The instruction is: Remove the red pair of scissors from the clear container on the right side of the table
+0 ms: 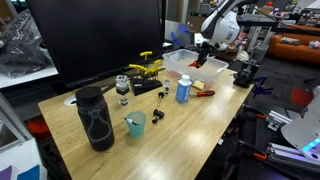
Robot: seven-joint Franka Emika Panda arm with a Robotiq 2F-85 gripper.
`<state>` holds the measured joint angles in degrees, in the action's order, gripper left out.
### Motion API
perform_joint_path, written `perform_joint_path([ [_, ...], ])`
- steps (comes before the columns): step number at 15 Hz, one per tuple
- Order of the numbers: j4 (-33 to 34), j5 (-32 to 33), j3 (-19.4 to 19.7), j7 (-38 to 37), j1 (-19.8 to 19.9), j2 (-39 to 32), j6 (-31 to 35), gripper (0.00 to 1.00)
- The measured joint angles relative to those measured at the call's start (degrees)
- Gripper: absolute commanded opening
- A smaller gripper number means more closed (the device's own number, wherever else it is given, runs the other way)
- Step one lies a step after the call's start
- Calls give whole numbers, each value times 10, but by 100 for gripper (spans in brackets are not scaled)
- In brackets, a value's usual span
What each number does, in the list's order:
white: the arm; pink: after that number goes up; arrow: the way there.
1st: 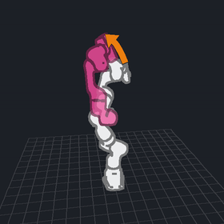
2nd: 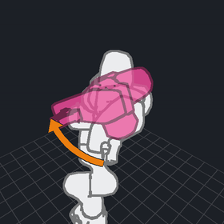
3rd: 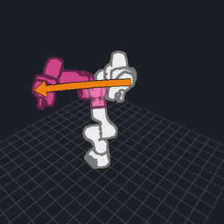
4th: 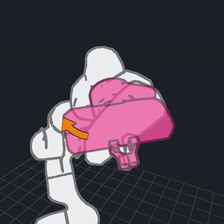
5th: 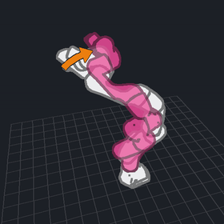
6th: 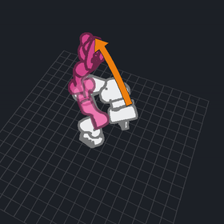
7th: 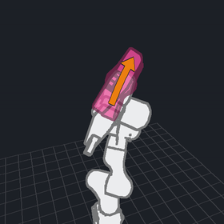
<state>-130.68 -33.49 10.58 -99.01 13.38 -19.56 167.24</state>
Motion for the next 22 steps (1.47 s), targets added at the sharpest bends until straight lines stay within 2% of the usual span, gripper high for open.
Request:
perform_joint_path([
  [3, -14, -10, -15, 9, 1, 22, 38, 26],
  [5, -22, -41, -39, 38, 9, 45, 51, 26],
  [9, -31, -132, -96, 128, 27, 96, 54, 26],
  [12, -36, -207, -120, 209, 32, 122, 47, 26],
  [16, -46, -278, -131, 323, 33, 143, -22, 26],
  [20, -61, -286, -135, 402, 28, 148, -90, 26],
  [22, -65, -284, -122, 432, 5, 148, -115, 26],
])
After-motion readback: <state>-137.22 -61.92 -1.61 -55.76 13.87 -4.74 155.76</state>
